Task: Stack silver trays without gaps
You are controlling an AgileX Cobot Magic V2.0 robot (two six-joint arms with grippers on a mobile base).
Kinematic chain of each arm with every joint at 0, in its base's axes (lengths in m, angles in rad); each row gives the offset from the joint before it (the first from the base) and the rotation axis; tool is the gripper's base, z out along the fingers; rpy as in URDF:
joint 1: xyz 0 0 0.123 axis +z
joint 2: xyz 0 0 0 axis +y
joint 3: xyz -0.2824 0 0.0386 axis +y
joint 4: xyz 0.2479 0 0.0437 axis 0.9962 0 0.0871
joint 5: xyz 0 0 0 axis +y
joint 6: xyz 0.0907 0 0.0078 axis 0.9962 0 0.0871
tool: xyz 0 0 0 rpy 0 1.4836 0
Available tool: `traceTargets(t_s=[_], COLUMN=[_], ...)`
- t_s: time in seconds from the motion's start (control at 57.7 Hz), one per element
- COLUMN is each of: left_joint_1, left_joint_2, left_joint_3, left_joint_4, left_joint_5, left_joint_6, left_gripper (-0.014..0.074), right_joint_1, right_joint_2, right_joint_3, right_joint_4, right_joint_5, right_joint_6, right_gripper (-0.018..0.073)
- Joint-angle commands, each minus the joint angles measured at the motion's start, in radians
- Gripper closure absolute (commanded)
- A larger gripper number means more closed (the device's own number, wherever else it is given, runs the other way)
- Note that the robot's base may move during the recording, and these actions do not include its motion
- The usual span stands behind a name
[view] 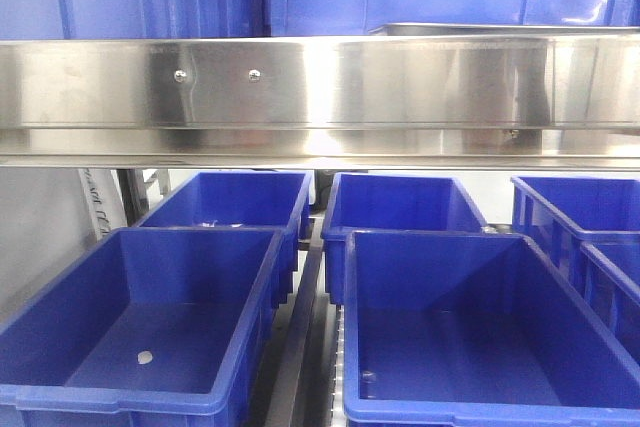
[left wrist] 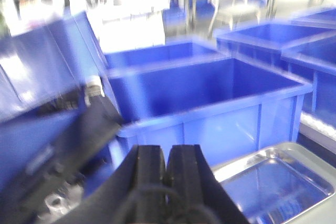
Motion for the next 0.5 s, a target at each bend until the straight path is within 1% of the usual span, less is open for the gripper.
traceTargets(t_s=[0.0, 0.052, 0.104, 0.26, 0.364, 0.485], left_joint_1=[-0.006, -0.006, -0.004, 0.005, 0.005, 0.005], left_joint_2=[-0.117, -0.221, -0.306, -0.556, -0.721, -0.891], left_joint_3=[0.174, 0.343, 0.477, 0.834, 1.014, 1.144], left_joint_4=[0.028, 0.05, 0.069, 0.067, 0.067, 0.067], left_joint_5=[-0.11, -0.195, -0.239, -0.3, -0.353, -0.421], left_joint_6=[0.0, 0.0, 0.0, -0.008, -0.008, -0.012], left_gripper=[0.0603, 0.0603, 0.0603, 0.0603, 0.0603, 0.0603], right_joint_1=[0.0, 0.0, 0.0, 0.0, 0.0, 0.0], right_joint_2=[-0.005, -0.005, -0.005, -0.005, -0.005, -0.005], right_joint_3=[0.004, 0.004, 0.004, 0.004, 0.004, 0.023], right_joint_4=[0.002, 0.013, 0.021, 0.068, 0.131, 0.182], right_joint_5=[-0.011, -0.011, -0.011, -0.005, 0.01, 0.017], right_joint_6=[-0.005, -0.005, -0.005, -0.005, -0.005, -0.005], right_gripper=[0.0629, 0.0629, 0.0629, 0.0629, 0.0629, 0.0629])
